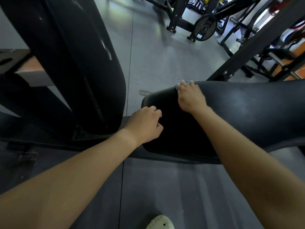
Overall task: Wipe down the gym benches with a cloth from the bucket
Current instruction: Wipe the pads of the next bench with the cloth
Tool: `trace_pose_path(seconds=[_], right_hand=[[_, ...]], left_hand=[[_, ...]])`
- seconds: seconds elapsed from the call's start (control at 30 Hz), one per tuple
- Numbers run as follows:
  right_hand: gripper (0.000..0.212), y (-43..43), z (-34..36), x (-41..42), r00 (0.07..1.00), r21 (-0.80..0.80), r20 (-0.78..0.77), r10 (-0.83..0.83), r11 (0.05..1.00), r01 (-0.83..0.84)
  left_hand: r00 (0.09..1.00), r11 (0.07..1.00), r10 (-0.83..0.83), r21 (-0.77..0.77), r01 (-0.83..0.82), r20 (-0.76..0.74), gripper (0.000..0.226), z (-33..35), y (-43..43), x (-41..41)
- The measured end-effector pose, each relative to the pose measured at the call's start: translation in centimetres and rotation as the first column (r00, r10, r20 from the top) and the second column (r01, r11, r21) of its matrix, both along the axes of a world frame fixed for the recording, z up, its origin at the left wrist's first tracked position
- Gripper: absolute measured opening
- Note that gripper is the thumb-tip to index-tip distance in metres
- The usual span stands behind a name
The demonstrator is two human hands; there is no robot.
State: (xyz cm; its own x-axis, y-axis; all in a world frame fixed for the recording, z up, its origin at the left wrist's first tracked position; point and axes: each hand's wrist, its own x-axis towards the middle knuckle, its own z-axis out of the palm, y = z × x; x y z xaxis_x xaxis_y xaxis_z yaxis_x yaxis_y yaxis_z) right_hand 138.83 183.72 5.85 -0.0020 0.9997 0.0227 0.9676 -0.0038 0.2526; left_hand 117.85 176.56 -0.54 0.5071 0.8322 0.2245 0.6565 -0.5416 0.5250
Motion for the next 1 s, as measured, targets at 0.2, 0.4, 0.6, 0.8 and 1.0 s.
trace_pose_path(seconds=[0.2,0.4,0.6,0.8,1.0], right_hand=[[0.054,-4.3,-1.9,-1.7,0.956,-0.166,-0.095,0.277,0.942,-0.290],[0.052,-2.5,-0.9,-0.2,0.993,-0.078,-0.062,0.097,0.992,-0.102],[0.051,-5.0,-2.2,-3.4,0.990,-0.073,-0.121,0.070,0.994,-0.079],[0.057,-11.6,-2.9,-6.2,0.966,-0.131,-0.127,0.226,0.961,-0.242],[0.055,-15.0,-2.2,-5.2,0.914,-0.229,-0.104,0.392,0.885,-0.405]], left_hand=[[1.000,1.000,0.009,0.006,-0.009,-0.017,0.040,0.2,0.1,0.0],[1.000,0.999,-0.018,-0.048,0.018,-0.004,0.042,0.0,-0.5,-0.3],[0.992,0.989,-0.105,-0.113,0.097,-0.074,0.053,-0.9,-1.1,-1.4],[0.987,0.990,-0.109,-0.108,0.096,-0.117,0.051,-1.1,-2.8,-3.6],[0.974,0.981,-0.129,-0.166,0.098,-0.185,0.048,-1.0,-5.4,-4.8]])
